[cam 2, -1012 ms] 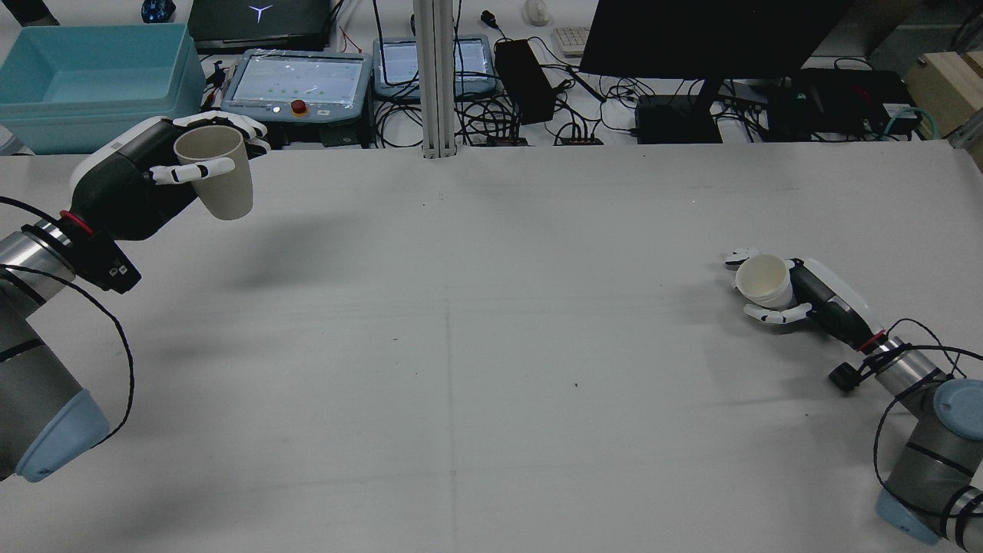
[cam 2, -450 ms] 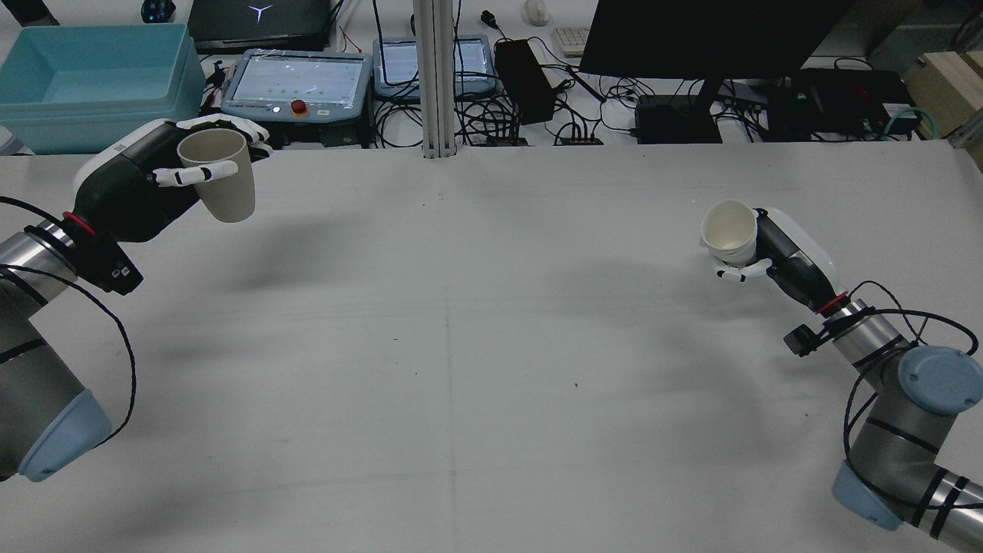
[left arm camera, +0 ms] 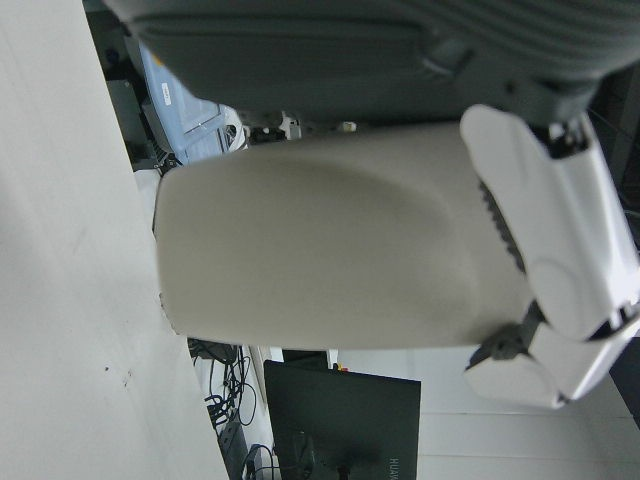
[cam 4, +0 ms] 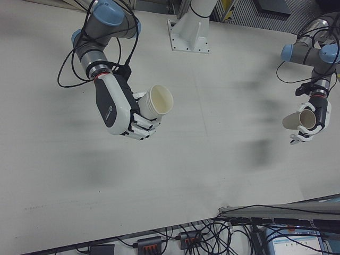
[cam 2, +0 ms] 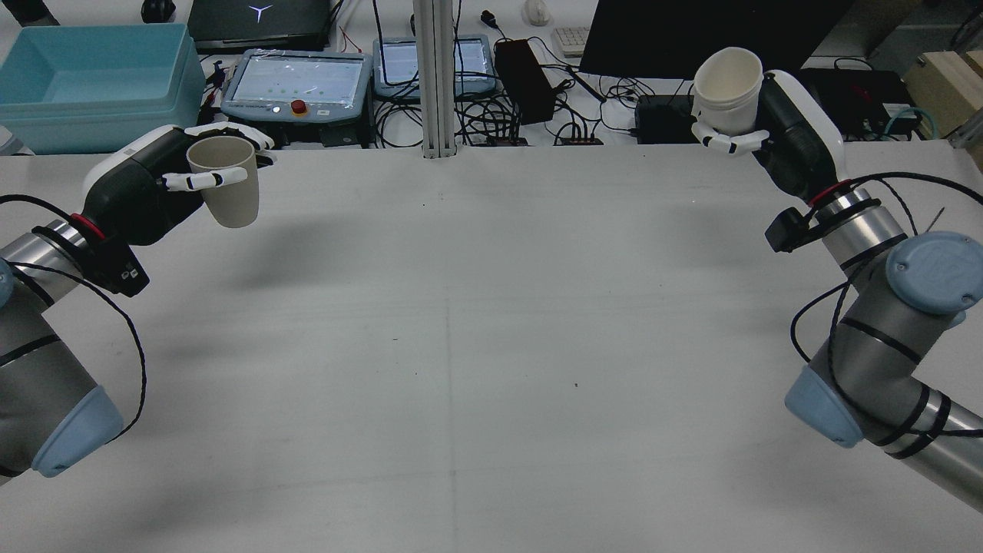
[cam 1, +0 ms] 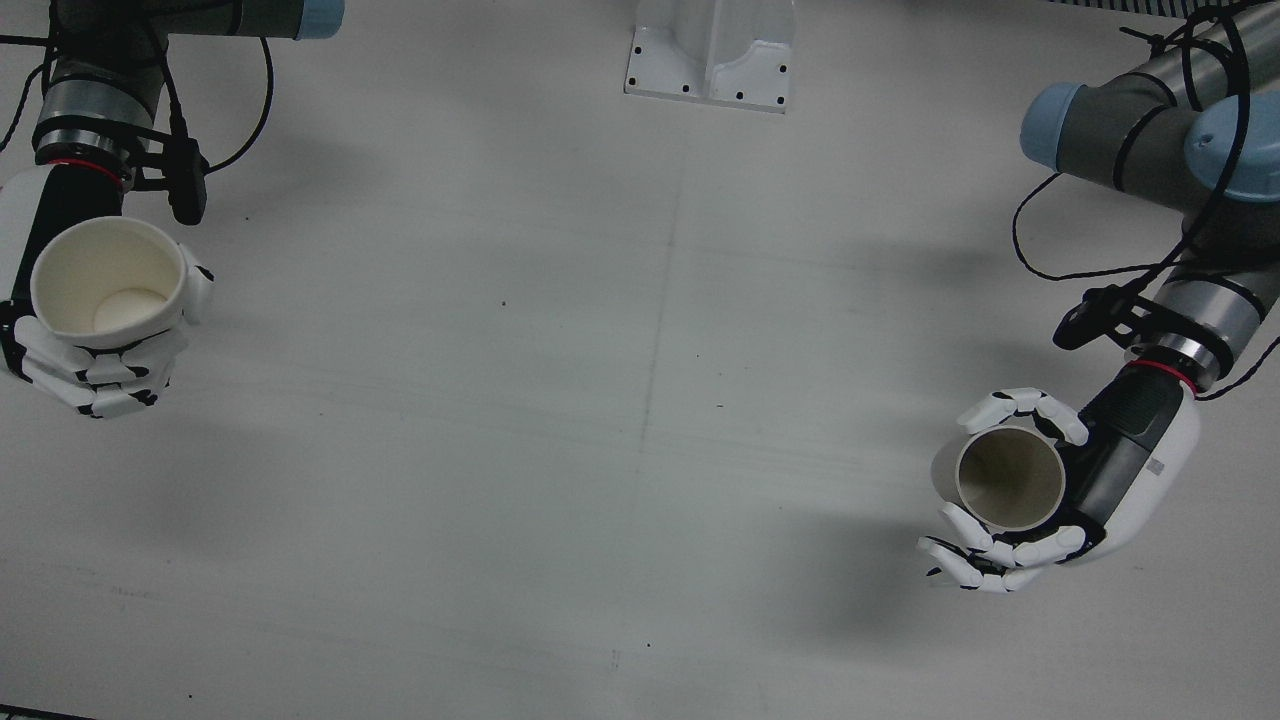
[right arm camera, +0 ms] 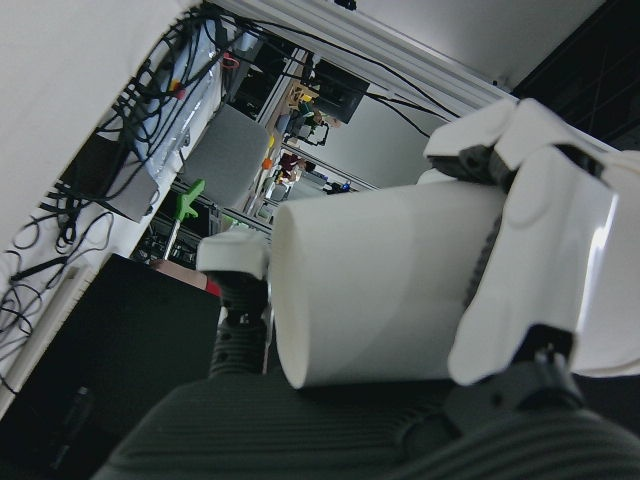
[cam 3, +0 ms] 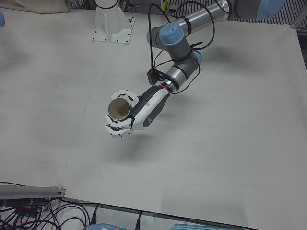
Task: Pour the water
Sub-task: 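Lift the cup with the right hand and swing it up high, then move the right hand's cup over the left hand's cup and tilt it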
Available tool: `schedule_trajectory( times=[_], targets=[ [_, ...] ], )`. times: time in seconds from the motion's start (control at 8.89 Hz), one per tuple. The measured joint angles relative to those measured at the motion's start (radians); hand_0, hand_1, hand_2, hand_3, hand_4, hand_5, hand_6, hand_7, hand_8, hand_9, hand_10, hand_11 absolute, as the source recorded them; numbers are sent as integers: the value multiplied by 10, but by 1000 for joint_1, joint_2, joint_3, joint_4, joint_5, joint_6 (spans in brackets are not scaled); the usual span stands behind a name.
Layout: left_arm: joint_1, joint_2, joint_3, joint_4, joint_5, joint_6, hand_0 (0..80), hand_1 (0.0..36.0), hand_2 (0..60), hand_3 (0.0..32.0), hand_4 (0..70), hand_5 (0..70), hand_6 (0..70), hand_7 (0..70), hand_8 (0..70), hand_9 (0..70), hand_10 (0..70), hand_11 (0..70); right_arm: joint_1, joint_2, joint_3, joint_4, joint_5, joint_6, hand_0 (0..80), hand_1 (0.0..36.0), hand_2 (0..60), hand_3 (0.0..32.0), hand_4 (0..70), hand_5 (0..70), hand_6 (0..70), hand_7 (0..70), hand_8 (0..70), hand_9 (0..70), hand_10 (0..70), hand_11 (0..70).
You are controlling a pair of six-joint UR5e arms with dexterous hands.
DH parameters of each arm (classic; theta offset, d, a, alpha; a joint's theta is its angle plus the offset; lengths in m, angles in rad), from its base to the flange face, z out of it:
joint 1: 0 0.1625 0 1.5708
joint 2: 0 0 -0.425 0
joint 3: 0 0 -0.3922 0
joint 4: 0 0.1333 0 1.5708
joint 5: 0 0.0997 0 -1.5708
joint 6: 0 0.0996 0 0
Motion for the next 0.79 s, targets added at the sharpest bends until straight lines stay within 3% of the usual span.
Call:
schedule_trajectory(
  times=[0.11, 0.45, 0.79],
  targets=[
    [2, 0, 0, 8, 3, 19, 398, 360, 600, 0, 399, 700, 155, 360, 211, 333, 121, 189, 23, 58, 17, -44, 23, 10, 557, 300, 600, 0, 700, 700, 698, 700, 637, 700, 590, 700],
    [3, -3, -11, 15, 11, 140, 417, 360, 600, 0, 401, 700, 153, 351, 207, 325, 118, 186, 41, 255, 21, -196, 66, 9, 586, 338, 600, 0, 700, 700, 700, 700, 617, 700, 607, 700],
    [26, -45, -56, 28, 43, 242, 423, 360, 600, 0, 397, 700, 156, 355, 208, 325, 117, 184, 38, 486, -1, -342, 45, -128, 609, 359, 600, 0, 700, 700, 700, 700, 587, 700, 590, 700]
  ],
)
